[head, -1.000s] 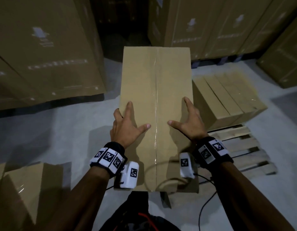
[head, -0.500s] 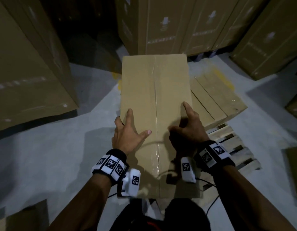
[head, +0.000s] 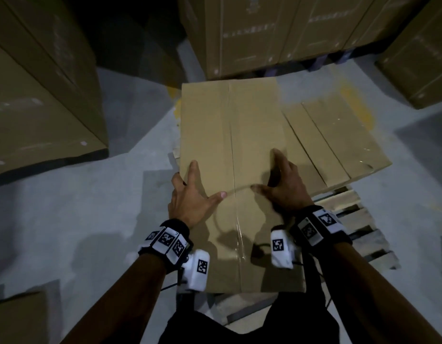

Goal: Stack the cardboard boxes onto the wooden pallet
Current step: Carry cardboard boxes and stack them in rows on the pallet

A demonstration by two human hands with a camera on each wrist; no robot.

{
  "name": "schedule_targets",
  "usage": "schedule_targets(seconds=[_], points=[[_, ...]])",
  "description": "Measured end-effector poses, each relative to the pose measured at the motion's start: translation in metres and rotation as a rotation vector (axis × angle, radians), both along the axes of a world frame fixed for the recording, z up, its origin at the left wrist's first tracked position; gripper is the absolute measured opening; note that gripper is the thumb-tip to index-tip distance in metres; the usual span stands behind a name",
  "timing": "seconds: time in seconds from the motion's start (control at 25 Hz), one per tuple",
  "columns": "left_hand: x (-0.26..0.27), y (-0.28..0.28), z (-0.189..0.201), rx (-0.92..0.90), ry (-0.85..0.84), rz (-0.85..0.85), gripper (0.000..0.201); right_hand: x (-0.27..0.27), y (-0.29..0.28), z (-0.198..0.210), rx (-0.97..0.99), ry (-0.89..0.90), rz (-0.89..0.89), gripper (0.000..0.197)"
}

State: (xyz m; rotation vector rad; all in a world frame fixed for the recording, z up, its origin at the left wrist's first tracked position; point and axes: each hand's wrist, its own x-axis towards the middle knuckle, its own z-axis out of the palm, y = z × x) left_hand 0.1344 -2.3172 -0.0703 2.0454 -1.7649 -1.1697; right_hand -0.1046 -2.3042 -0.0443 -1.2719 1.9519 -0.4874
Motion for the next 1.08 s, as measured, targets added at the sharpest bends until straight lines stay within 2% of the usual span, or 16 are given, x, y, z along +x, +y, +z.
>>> schedule_targets(seconds=[0.2, 0.4, 0.8, 1.08], points=[[-0.083, -0.031, -0.057, 0.071, -0.053, 0.085, 0.113, -0.082, -0.05, -0.071, 0.077, -0.041, 0.062, 0.112], [-0.135, -0.052, -0.126, 0.115, -0.077, 0.125, 0.115, -0.134, -0.083, -0.146, 0.121, -0.07, 0.113, 0.112], [-0.191, -0.086, -0.261, 0.124, -0.104, 0.17, 0.114, -0.19, -0.123, -0.279, 0.12, -0.102, 0.14, 0.107], [-0.204, -0.105, -0.324, 0.087, -0.124, 0.242, 0.116, -0.202, -0.156, -0.344, 0.073, -0.076, 0.228, 0.11]])
